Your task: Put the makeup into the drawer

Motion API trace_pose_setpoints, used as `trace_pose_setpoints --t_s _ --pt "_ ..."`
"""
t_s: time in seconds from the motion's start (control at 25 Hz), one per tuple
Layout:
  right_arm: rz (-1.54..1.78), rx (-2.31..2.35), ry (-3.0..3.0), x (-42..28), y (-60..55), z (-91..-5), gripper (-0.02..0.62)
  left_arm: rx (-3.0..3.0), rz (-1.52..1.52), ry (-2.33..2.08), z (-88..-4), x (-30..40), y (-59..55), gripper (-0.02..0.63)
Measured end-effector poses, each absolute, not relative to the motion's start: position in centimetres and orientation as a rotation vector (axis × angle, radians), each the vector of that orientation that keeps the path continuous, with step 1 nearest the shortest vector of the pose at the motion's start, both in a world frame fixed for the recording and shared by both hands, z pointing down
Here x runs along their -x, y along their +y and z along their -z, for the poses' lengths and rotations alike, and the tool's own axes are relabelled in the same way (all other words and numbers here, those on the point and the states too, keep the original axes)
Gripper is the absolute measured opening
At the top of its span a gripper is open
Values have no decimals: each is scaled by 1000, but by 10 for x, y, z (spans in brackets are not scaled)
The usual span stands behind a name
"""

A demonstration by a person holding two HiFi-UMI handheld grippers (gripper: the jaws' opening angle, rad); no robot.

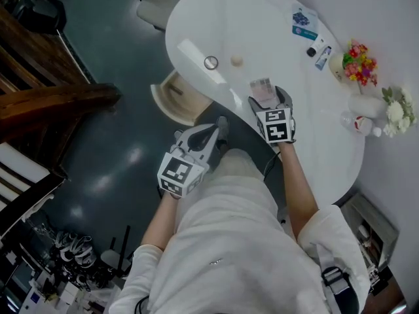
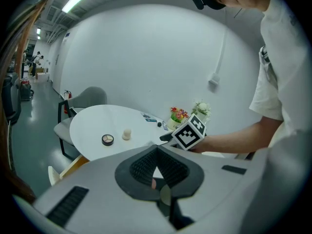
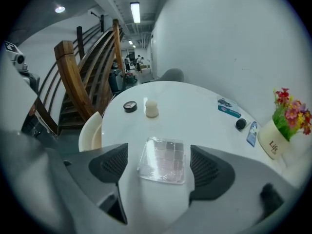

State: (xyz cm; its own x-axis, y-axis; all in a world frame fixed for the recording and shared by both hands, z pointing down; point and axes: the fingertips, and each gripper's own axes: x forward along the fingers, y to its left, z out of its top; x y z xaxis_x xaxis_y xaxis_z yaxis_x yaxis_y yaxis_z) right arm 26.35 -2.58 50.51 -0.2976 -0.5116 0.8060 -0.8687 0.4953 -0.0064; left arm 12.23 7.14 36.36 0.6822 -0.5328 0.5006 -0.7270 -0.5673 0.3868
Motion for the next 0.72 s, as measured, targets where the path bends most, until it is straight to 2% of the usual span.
trace_pose_setpoints --t_s 0.4,0.72 --pt "-655 -1140 -1881 -269 -31 -550 374 -2273 -468 -951 -375 -123 77 8" --pt "-661 -1204 -1850 -269 -34 -554 376 -2273 -456 -963 -378 -119 79 8"
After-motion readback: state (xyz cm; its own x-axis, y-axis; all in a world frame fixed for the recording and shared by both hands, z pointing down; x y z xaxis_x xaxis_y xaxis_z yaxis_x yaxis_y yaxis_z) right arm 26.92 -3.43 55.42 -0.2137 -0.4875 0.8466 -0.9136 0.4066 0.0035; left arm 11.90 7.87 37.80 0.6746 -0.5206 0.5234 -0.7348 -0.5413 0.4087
